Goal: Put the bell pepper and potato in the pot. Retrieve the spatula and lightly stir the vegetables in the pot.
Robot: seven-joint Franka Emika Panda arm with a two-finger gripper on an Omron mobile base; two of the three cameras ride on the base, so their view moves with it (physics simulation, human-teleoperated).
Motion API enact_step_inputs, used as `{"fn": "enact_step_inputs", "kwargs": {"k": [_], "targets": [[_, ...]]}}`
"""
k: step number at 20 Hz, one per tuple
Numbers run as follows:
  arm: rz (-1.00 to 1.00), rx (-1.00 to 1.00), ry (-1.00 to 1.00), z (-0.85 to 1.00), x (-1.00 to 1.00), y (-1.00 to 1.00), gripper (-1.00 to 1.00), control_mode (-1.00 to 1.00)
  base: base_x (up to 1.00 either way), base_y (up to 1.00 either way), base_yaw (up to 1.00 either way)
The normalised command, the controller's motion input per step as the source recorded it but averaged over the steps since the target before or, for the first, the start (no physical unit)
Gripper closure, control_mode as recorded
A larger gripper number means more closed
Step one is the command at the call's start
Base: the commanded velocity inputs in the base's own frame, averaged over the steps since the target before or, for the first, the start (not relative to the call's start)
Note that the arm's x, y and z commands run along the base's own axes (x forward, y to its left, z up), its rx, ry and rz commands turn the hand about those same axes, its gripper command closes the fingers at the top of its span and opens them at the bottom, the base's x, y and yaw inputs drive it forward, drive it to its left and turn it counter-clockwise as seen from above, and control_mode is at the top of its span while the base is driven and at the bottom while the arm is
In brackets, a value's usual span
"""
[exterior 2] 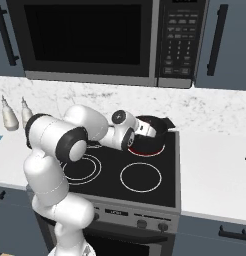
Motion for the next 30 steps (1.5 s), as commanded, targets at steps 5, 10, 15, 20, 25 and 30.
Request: {"fn": "enact_step_inputs", "kwargs": {"k": [5,10,15,20,25,30], "targets": [[0.00,0.00,0.01,-0.03,0.10,0.00,-1.00,-1.00,0.00,0.00,0.00],[0.00,0.00,0.00,0.04,0.05,0.00,-1.00,-1.00,0.00,0.00,0.00],[0.00,0.01,-0.05,0.43,-0.02,0.00,-1.00,-1.00,0.00,0.00,0.00],[0.00,0.08,-0.11,0.88,-0.70,0.00,-1.00,-1.00,0.00,0.00,0.00],[0.00,0.13,0.00,0.83,-0.92,0.26,-1.00,-1.00,0.00,0.00,0.00],[0.00,0.14,0.03,1.00,-1.00,0.69,-1.00,-1.00,0.00,0.00,0.00]]}}
